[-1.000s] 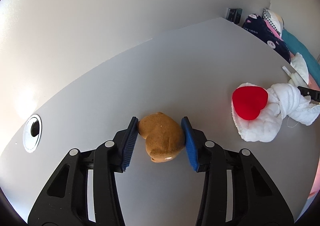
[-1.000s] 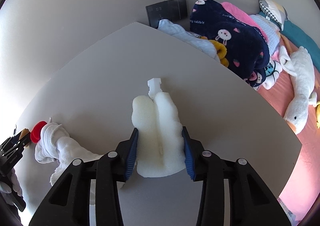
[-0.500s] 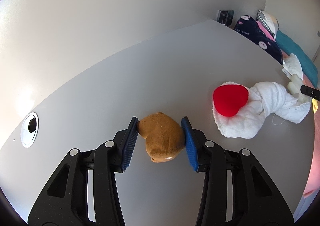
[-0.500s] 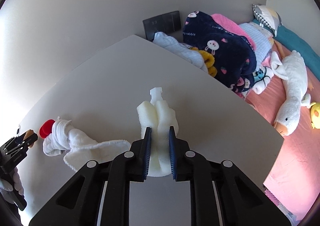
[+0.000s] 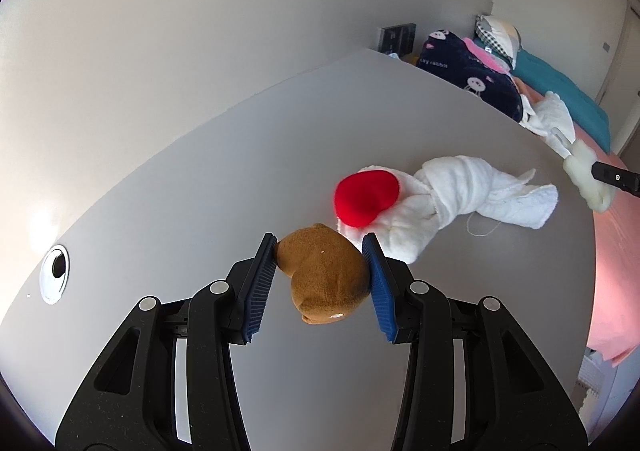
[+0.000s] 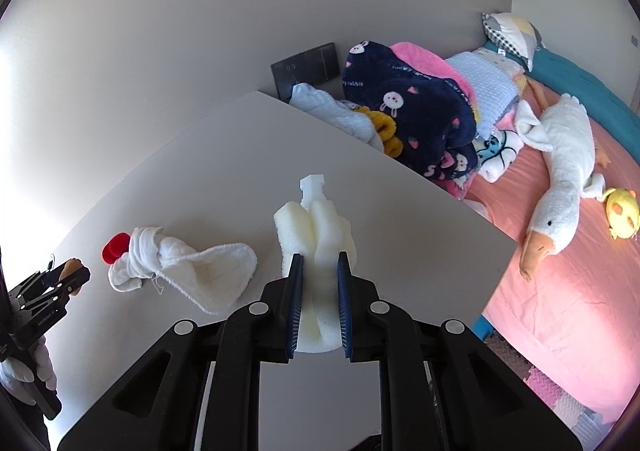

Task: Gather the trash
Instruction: 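Carry the bread toy and white foam piece over the black bin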

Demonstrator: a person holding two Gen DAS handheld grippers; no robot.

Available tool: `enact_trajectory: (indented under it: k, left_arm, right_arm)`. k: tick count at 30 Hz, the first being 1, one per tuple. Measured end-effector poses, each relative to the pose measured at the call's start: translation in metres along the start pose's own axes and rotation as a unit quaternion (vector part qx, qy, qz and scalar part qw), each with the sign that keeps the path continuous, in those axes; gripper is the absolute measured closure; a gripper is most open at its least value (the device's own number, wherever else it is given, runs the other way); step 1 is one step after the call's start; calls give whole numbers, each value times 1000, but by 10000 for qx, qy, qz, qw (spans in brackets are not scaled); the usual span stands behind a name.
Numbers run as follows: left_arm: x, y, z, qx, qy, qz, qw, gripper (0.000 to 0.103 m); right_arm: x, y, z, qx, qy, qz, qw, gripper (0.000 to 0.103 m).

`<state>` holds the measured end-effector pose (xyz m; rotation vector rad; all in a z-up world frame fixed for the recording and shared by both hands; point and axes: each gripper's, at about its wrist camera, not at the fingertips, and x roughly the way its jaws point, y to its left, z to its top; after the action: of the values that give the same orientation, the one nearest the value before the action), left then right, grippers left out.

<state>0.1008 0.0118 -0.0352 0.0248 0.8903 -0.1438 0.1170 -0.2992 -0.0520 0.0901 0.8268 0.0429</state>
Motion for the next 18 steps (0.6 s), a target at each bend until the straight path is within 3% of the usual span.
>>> enact_trajectory:
  k: [18]
  left_arm:
    - [-16, -76, -4, 836, -8, -570, 9949, 59]
  right_arm:
    - [-67, -32, -52, 522, -241, -191, 9982, 85]
